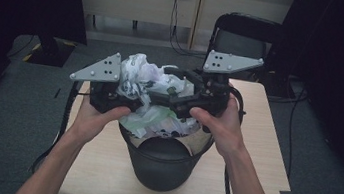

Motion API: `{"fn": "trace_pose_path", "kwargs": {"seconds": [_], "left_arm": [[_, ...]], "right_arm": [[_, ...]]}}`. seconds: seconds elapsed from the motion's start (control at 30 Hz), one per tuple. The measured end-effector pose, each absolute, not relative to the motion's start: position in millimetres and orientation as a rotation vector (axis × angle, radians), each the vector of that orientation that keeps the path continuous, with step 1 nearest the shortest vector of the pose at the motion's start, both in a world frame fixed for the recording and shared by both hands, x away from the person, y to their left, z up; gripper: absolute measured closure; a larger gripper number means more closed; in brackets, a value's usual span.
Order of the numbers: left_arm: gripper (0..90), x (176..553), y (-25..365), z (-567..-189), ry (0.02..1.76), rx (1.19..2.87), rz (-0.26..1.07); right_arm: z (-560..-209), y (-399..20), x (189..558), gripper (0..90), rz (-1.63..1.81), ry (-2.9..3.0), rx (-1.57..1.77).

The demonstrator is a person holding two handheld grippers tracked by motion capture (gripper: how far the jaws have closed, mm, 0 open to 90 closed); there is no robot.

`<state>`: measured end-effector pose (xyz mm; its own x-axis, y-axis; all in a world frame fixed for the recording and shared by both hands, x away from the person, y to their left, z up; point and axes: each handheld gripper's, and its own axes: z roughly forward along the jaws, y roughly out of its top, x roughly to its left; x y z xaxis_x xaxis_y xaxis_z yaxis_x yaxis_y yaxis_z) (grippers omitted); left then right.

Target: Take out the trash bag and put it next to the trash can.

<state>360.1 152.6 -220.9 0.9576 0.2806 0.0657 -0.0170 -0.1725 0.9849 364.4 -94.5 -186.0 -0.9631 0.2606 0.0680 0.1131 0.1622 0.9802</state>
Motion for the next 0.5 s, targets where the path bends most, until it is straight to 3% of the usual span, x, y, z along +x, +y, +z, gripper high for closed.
{"fn": "trace_pose_path", "kwargs": {"seconds": [0.23,0.4,0.5], "left_arm": [[75.9,365,155,-216,0.218,1.678,0.228],[76.2,362,150,-211,0.22,1.669,0.242],[76.2,360,147,-209,0.215,1.68,0.247]], "right_arm": [[-195,-97,364,14.9,1.698,2.353,0.38],[-205,-76,370,3.4,1.723,2.416,0.349],[-211,-62,370,1.4,1.678,2.456,0.332]]}}
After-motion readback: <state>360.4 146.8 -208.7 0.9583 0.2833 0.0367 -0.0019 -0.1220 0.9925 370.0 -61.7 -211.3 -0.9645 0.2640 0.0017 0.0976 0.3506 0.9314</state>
